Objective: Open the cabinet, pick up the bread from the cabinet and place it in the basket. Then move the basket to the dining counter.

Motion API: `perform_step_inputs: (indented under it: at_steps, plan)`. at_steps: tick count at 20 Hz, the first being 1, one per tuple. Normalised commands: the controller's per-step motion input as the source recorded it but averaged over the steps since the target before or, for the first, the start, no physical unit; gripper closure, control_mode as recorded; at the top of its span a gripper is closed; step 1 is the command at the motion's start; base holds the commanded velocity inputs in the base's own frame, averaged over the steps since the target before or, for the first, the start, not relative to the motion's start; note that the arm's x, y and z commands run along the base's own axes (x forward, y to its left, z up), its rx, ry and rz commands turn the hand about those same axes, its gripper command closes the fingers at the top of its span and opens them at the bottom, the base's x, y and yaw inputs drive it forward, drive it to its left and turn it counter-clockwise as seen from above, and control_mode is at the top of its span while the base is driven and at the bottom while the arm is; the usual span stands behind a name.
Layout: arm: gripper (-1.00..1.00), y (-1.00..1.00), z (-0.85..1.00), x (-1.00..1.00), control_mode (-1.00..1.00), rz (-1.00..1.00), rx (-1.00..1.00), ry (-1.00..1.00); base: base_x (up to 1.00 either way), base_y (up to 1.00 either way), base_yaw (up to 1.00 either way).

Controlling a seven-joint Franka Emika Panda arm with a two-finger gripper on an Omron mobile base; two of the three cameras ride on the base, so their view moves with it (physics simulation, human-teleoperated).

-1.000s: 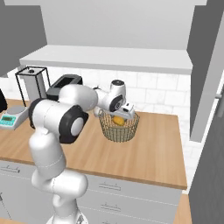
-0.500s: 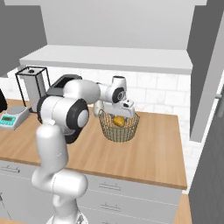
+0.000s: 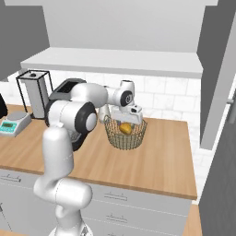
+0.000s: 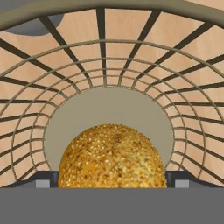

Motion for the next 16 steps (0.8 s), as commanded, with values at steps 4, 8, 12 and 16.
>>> perform_step_inputs:
  at_steps: [4, 8, 12, 16]
  plan:
    - [-1.00, 0.00, -0.04, 0.00, -1.00, 0.00, 0.04, 0.00, 0.00, 0.00, 0.00]
    - [-1.00, 0.00, 0.00, 0.00, -1.00, 0.00, 0.00, 0.00, 0.00, 0.00, 0.00]
    - [-1.00, 0.00, 0.00, 0.00, -1.00, 0.00, 0.00, 0.00, 0.00, 0.00, 0.00]
    - [-1.00, 0.00, 0.00, 0.00, -1.00, 0.00, 0.00, 0.00, 0.00, 0.00, 0.00]
